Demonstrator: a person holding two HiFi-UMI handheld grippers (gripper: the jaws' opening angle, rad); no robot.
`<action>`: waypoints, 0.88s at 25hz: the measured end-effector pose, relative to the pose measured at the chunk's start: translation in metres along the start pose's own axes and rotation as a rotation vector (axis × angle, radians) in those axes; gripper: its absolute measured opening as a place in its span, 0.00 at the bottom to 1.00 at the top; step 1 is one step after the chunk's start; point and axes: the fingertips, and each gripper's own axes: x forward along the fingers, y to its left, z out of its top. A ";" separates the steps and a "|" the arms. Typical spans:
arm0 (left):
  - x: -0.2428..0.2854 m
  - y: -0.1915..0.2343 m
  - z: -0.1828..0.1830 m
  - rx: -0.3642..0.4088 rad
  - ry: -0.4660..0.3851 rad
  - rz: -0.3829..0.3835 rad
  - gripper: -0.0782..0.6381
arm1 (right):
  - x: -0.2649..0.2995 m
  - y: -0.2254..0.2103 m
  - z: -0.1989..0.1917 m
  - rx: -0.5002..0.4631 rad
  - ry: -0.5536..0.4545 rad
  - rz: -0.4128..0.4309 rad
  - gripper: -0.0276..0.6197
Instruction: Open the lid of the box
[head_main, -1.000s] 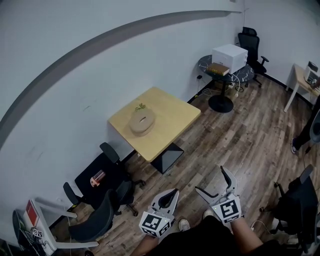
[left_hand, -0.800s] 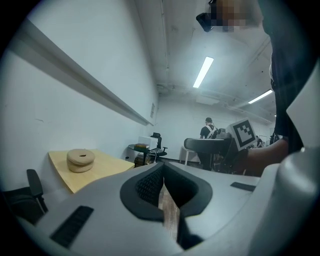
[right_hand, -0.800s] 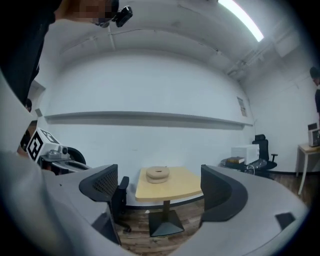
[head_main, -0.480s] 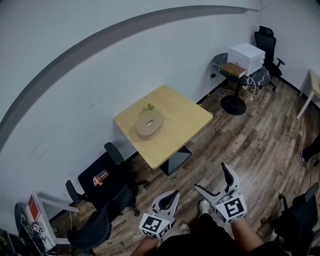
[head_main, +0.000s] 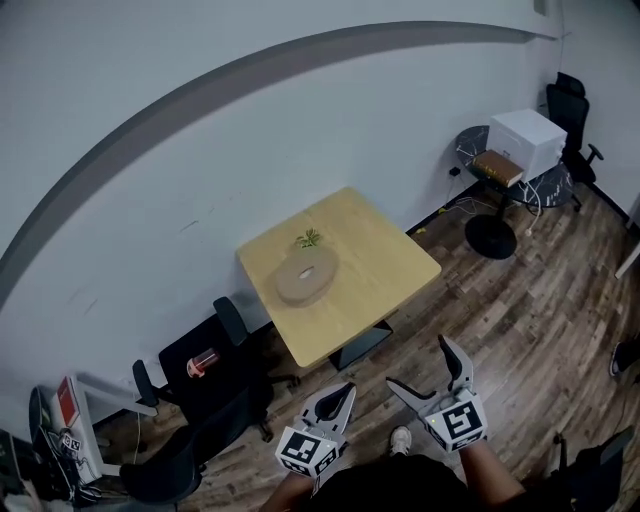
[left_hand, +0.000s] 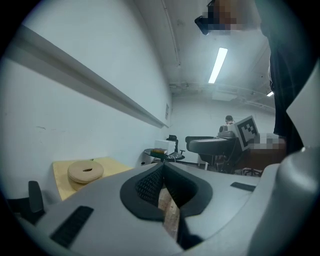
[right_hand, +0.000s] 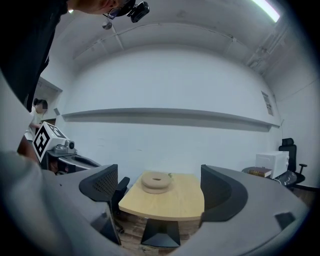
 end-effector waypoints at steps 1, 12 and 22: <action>0.008 0.000 0.001 0.000 0.000 0.008 0.14 | 0.003 -0.007 -0.001 -0.003 0.002 0.016 0.85; 0.064 0.009 -0.002 -0.028 0.020 0.095 0.14 | 0.050 -0.055 -0.030 0.022 0.091 0.136 0.84; 0.093 0.061 0.001 -0.038 -0.009 0.185 0.14 | 0.115 -0.080 -0.021 -0.048 0.065 0.194 0.76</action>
